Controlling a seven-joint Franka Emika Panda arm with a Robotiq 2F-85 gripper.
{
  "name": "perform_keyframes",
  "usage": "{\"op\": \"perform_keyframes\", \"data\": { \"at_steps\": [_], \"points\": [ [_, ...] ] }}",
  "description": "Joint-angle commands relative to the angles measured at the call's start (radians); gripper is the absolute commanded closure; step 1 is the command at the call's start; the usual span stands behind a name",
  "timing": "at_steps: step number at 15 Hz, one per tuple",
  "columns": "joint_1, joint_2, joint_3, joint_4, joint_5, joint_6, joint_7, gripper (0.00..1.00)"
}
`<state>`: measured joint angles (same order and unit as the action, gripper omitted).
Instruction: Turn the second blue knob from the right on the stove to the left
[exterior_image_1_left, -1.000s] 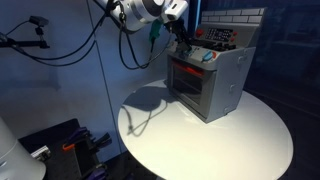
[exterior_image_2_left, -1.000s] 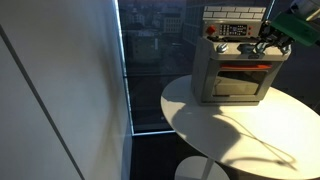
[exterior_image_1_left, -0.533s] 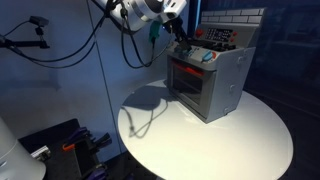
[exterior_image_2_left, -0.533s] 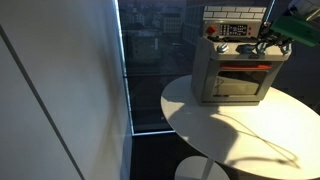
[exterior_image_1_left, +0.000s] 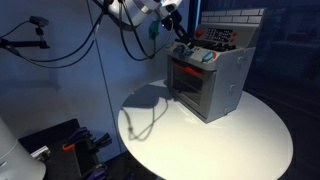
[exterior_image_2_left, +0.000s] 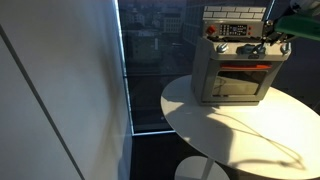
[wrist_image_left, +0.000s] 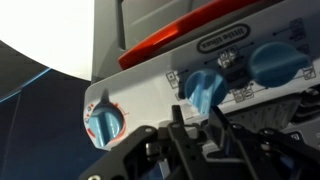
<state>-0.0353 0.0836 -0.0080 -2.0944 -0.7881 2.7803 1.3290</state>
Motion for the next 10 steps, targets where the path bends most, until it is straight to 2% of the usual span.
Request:
{"op": "perform_keyframes", "data": {
  "at_steps": [1,6,10],
  "points": [
    [-0.003,-0.056,-0.010,-0.012,-0.061,-0.083,-0.027,0.90],
    [-0.008,-0.085,-0.008,-0.025,-0.044,-0.144,-0.076,0.90],
    [0.004,-0.109,-0.010,-0.053,0.049,-0.172,-0.181,0.89]
  ]
}}
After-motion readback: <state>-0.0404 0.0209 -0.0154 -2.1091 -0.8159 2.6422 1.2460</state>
